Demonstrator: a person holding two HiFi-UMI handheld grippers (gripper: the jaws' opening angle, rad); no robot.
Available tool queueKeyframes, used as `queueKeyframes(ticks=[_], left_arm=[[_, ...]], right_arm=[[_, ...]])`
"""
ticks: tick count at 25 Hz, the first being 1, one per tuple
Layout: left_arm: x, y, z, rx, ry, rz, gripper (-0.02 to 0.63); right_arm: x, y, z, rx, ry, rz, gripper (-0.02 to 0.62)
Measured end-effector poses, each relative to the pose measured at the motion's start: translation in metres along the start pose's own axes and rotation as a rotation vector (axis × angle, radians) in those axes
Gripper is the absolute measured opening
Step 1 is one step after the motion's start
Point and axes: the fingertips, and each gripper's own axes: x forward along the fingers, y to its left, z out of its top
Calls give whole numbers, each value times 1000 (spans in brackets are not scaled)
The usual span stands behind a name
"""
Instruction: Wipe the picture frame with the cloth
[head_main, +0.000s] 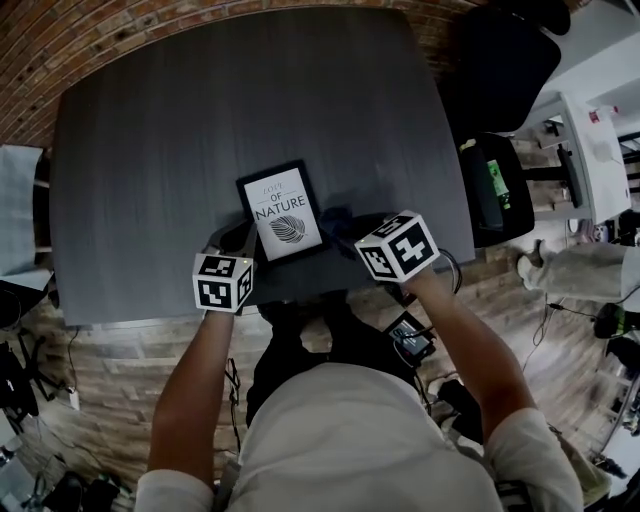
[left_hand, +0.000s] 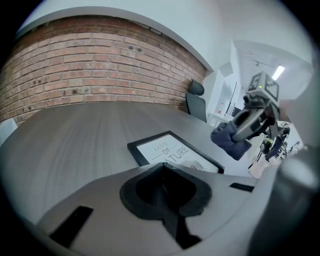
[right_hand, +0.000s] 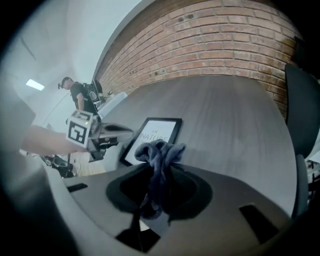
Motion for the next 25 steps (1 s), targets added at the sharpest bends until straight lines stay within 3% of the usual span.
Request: queueKeyframes(ticks=[3, 6, 11, 25], left_arm=[[-12, -18, -7, 37, -5, -35, 17], [-19, -39, -22, 75, 28, -82, 153], [-25, -58, -43, 174, 79, -118, 251], [-16, -53, -70, 277, 196, -97, 253]], right_arm=[[6, -25, 23, 125, -71, 7, 107], [18, -48, 40, 254, -119, 22, 106], [35, -71, 74, 393, -195, 64, 106], [70, -113, 149, 621, -423, 114, 106]])
